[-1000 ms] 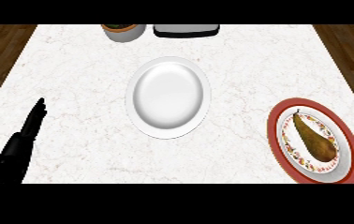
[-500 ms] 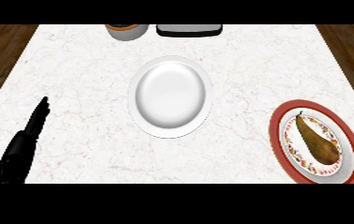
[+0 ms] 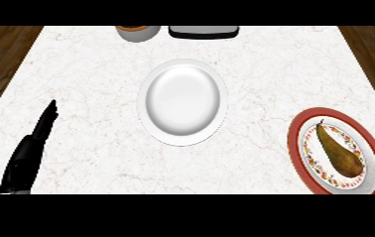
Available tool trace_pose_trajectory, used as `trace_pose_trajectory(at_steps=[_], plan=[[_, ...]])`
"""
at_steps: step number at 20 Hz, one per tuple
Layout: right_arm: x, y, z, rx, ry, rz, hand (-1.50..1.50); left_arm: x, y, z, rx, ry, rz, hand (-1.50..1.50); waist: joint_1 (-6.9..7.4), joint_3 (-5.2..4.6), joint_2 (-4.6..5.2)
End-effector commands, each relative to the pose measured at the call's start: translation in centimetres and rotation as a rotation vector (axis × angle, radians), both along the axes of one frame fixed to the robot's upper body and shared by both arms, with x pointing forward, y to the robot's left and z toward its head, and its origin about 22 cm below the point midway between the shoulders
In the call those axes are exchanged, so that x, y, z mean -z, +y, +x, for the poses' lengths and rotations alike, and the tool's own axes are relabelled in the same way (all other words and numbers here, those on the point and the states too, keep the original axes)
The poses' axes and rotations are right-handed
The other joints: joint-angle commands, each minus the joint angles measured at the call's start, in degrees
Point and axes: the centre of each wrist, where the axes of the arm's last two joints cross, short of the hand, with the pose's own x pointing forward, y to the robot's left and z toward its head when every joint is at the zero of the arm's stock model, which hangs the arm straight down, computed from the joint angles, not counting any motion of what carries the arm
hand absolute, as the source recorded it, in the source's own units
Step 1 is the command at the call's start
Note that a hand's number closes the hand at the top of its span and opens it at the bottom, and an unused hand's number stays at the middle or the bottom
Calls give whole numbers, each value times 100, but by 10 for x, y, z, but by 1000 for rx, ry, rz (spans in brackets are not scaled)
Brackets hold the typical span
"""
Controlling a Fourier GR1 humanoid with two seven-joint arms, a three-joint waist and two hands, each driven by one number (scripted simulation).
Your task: Pick the pear from the plate and place it in the plate
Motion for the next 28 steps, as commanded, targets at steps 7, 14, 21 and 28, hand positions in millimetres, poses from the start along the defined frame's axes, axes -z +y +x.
trace_pose_trajectory(at_steps=[7,14,21,28], plan=[[14,21,37,91,162,-309,-150,4,3,-3,12,-1,5,0,52,5,0],[18,21,87,80,245,-383,-150,-2,9,3,-8,3,-15,0,37,5,-2],[40,4,101,50,298,-407,-150,0,-2,5,-3,-10,3,0,19,6,-4],[63,13,101,74,343,-425,-150,8,18,-1,4,8,-2,0,2,4,-6]])
